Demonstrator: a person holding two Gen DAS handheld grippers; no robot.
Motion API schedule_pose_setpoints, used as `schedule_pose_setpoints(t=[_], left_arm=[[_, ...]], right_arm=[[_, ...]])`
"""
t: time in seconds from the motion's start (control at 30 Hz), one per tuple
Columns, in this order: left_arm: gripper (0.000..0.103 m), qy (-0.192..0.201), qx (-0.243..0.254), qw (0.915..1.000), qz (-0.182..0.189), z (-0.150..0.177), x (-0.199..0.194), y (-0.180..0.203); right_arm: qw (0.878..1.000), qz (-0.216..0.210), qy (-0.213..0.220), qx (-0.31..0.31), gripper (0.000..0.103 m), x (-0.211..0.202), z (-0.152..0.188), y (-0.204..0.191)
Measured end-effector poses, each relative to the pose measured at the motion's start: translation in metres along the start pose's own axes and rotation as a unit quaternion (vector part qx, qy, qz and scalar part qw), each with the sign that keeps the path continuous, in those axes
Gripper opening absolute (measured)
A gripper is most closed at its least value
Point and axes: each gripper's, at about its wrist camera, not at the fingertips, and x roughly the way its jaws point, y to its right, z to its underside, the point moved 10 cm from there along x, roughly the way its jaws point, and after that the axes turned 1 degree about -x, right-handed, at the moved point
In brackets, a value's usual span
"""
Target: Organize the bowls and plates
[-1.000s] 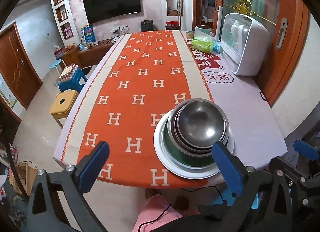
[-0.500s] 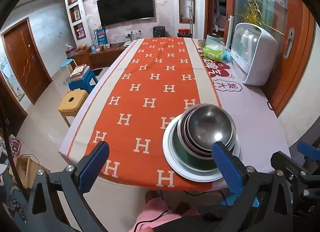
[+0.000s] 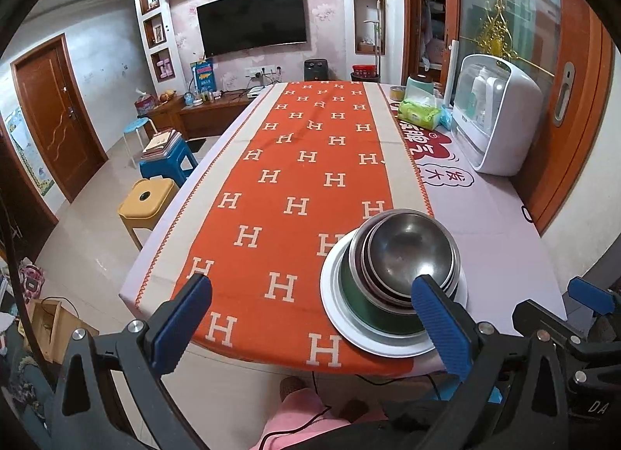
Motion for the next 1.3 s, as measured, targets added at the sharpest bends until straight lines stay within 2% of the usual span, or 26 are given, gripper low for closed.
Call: schedule_pose_setpoints(t=[0.47,1.3], left_arm=[[0.102,0.002,-0.002,1.0000,-0.001,0.000,-0.002,-0.001],[0.102,-0.023,0.009,0.9997,-0.004,-0.008,0.018,0.013]], right_arm=[[1.000,-0.003,-0.003,-0.010,0.103,0.004,-0.006,-0.003],[1.000,-0.008,-0.020,-0.011,0.103,0.015,-0.007,0.003]])
